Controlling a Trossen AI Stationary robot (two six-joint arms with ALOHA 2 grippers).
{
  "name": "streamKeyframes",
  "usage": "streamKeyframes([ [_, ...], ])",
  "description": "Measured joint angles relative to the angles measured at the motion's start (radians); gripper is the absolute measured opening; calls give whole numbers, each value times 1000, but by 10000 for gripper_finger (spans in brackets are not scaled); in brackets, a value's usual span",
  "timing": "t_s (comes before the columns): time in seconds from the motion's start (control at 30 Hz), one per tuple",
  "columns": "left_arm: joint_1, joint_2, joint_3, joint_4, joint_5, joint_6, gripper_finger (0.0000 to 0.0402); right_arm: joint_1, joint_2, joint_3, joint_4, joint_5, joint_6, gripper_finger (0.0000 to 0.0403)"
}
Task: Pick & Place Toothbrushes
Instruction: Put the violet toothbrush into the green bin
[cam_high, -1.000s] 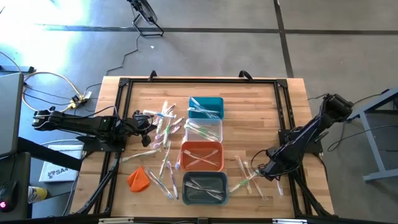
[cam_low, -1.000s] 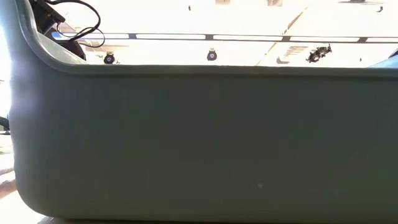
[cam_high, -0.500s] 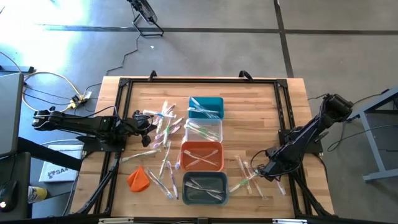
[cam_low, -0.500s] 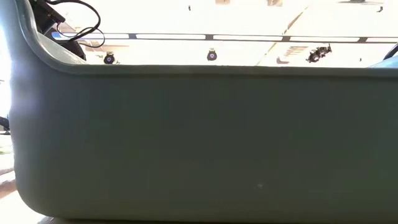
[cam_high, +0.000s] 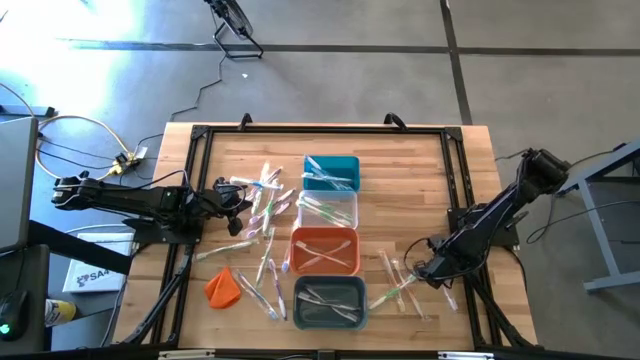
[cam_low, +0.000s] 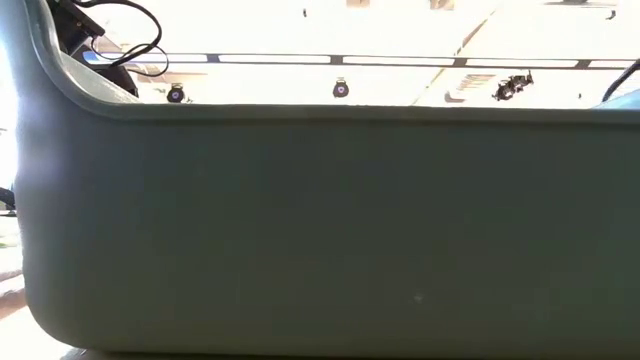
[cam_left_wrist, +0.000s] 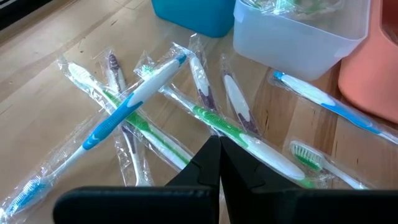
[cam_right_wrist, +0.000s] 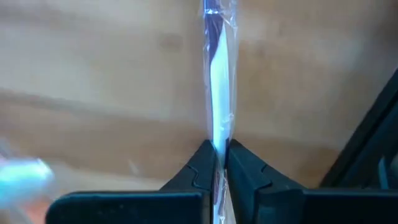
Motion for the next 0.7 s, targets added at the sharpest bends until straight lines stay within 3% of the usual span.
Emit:
streamKeyframes([
  [0.23,0,0,0,0,0,0,0,-68,-54,1,-25,118,-42,15],
  [0.7,0,0,0,0,0,0,0,-320,-70,5,-18,260,-345,13],
])
